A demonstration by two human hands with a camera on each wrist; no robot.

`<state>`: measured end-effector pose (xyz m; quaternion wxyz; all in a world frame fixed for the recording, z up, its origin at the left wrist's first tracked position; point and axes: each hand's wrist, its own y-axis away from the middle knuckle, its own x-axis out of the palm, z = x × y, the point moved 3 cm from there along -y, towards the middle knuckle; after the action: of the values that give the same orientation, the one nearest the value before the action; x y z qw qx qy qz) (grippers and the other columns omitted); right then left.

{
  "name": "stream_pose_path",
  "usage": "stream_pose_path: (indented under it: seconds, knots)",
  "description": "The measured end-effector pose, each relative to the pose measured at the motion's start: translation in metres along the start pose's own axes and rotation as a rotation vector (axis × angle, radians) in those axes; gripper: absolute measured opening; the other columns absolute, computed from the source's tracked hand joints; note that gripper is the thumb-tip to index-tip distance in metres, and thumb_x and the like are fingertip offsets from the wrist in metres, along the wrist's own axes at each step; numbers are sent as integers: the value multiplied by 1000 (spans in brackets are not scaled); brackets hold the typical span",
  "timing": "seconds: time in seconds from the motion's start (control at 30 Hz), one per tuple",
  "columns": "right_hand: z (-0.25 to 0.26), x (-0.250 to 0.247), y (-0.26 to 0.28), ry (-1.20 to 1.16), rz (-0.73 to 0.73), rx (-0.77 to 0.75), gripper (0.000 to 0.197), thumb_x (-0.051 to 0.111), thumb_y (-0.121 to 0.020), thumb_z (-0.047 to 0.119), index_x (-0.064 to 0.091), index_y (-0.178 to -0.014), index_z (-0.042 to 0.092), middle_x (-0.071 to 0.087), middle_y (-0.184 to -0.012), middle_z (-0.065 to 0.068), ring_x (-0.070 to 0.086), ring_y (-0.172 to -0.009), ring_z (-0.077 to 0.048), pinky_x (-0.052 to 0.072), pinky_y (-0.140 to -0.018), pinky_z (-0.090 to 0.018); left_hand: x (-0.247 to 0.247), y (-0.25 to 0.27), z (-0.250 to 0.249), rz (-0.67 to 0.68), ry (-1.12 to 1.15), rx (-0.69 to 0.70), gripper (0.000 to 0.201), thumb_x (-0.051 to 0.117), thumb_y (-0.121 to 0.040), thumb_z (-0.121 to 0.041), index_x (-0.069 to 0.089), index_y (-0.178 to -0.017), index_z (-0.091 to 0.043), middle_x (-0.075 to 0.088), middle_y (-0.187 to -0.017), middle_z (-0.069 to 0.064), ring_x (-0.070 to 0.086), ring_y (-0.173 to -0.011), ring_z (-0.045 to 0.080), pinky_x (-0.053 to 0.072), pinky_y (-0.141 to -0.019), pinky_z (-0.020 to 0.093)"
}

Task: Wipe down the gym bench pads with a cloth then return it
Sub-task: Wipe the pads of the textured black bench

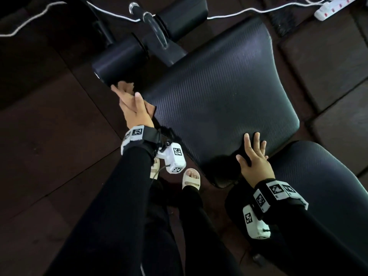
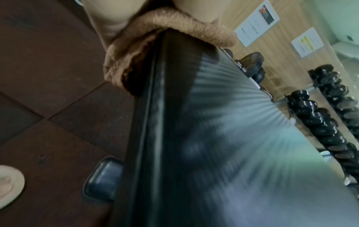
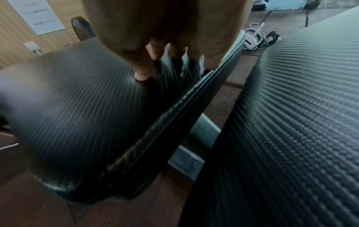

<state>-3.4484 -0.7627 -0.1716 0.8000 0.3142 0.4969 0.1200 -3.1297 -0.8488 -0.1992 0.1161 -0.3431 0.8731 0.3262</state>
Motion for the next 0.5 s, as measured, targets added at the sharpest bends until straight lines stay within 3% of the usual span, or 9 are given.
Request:
stream_pose_path:
  seconds: [0.07, 0.13, 0.2, 0.27, 0.33, 0.4, 0.5]
  knots:
    - [0, 0, 0, 4, -2, 0, 69, 49, -95, 28, 5, -147, 38, -11, -156, 10, -13, -144, -20, 7, -114, -48, -4, -19, -6, 61, -72, 4, 56, 44, -97, -41, 29, -146, -18, 46, -124, -13, 42, -112, -6, 18, -78, -6]
    - [0, 0, -1, 10, 2, 4, 69, 49, -95, 28, 5, -147, 38, -11, -156, 10, -13, -144, -19, 7, -114, -48, -3, -34, -7, 121, -96, -71, 50, 42, -97, -44, 37, -140, -20, 52, -113, -9, 52, -114, 10, 28, -85, 12]
    - [0, -2, -1, 17, 21, 17, 69, 50, -95, 28, 6, -147, 38, -11, -156, 11, -13, -144, -18, 8, -114, -47, -7, -35, -6, 145, -167, -113, 52, 40, -95, -51, 37, -139, -22, 58, -118, -1, 54, -114, 23, 29, -85, 22]
    - [3, -6, -1, 18, 32, 31, 69, 52, -94, 28, 9, -147, 39, -9, -157, 11, -11, -144, -17, 14, -114, -47, -13, -26, -6, 170, -223, -102, 55, 40, -93, -54, 34, -140, -26, 59, -124, 4, 55, -114, 27, 33, -93, 27]
    - [9, -12, 1, 23, 33, 54, 69, 55, -92, 26, 14, -147, 38, -4, -157, 10, -7, -145, -19, 23, -112, -41, -22, -10, -6, 218, -229, -71, 50, 46, -91, -50, 32, -137, -37, 64, -115, 3, 63, -102, 28, 44, -98, 39]
    - [20, -21, 3, 19, 33, 73, 67, 59, -91, 26, 23, -147, 31, 4, -158, 5, 4, -145, -22, 25, -109, -33, -34, 9, -9, 260, -266, -51, 48, 52, -89, -44, 29, -131, -49, 66, -104, 1, 69, -82, 28, 57, -78, 47]
    - [47, -40, 10, -47, 34, 74, 56, 64, -87, 30, 46, -137, 16, 38, -148, -5, 38, -134, -21, 28, -106, -26, -58, 40, -22, 310, -340, 47, 50, 59, -88, -29, 37, -121, -58, 66, -95, 3, 67, -62, 19, 59, -54, 40]
